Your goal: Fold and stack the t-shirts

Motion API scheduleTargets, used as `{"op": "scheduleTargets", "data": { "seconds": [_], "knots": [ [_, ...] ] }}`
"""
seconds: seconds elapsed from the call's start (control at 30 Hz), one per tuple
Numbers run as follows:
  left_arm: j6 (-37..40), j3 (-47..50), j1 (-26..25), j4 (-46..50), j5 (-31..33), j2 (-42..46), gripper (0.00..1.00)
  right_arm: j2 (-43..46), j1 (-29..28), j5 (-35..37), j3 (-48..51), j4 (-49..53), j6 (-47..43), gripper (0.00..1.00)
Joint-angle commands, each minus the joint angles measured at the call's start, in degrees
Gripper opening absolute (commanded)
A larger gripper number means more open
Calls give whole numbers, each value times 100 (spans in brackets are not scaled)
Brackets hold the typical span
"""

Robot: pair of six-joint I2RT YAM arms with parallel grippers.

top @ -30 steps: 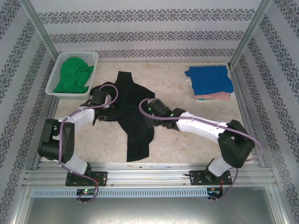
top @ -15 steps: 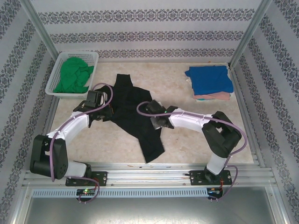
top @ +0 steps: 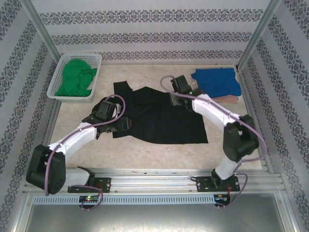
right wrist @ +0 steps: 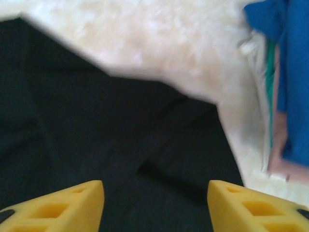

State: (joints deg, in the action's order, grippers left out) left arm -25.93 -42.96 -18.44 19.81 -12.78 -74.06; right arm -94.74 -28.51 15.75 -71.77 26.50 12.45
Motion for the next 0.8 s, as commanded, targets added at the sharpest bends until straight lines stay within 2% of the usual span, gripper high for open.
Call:
{"op": "scheduleTargets", "data": {
  "seconds": [0.0,0.07,0.13,0.23,0.33,0.4,0.5,0.6,0.63,0.77],
  "knots": [
    [218,-181,267,301,765,86,76,797,-320,-234,1116,170,634,65],
    [294,-240,497,344,965,-44,78,1070,-267,-408,1790,143,1138,68],
    [330,-266,730,213,994,-278,73,1327,-146,-524,2341,119,1538,68],
    [330,-346,779,30,784,-723,68,1524,147,-459,2800,173,1881,69],
    [196,-291,755,-245,-50,-1078,55,1591,463,-624,3023,137,2059,69],
    [19,-67,686,-395,-299,-1031,38,1580,636,-803,3111,-5,2117,70],
    [-222,310,514,-396,-399,-415,16,1496,766,-1020,3112,-132,2124,71],
    [-421,596,298,-185,-381,425,4,1303,822,-912,2991,-55,2087,72],
    [-472,623,205,-60,-393,646,1,1243,854,-868,2941,10,2094,72],
    [-706,567,-238,680,-319,1468,0,1139,1089,-681,2817,263,2104,73]
  ]
}}
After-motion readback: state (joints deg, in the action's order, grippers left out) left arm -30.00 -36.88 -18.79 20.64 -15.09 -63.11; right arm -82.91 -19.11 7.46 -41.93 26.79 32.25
